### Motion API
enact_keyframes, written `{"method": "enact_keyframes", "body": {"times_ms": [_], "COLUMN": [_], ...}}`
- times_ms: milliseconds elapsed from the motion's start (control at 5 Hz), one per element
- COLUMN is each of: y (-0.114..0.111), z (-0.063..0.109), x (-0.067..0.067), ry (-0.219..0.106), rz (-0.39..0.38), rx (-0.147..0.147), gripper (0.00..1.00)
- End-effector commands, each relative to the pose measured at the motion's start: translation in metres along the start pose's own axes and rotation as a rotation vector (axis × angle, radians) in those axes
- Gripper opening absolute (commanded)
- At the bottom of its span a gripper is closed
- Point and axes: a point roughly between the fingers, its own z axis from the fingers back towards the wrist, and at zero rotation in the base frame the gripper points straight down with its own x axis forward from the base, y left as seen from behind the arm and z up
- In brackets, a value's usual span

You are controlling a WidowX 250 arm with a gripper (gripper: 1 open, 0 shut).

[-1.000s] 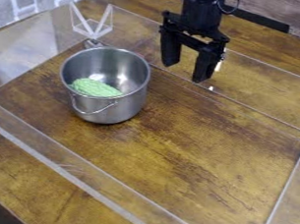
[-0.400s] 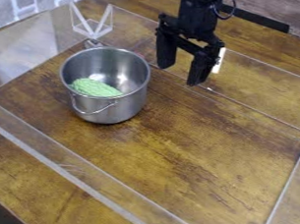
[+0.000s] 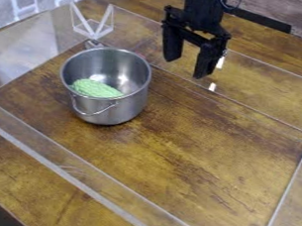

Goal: Put the green object in the silver pot

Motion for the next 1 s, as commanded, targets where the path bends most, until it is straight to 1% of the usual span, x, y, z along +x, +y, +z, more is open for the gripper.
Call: {"method": "enact_keyframes", "body": {"times_ms": [0, 200, 400, 600, 800], "y": [0.0087, 0.0109, 0.0142, 0.0124, 0.0087], "z": [0.0144, 0.0088, 0.0072, 0.0069, 0.0122], "x": [0.0025, 0.0017, 0.002, 0.0055, 0.0078], "ry": [-0.051, -0.039, -0.028, -0.022, -0.024], "rz": [0.013, 0.011, 0.013, 0.003, -0.004], "rx": [-0.003, -0.003, -0.003, 0.009, 0.013], "gripper": [1.0, 1.0, 1.0, 1.0, 1.0]}}
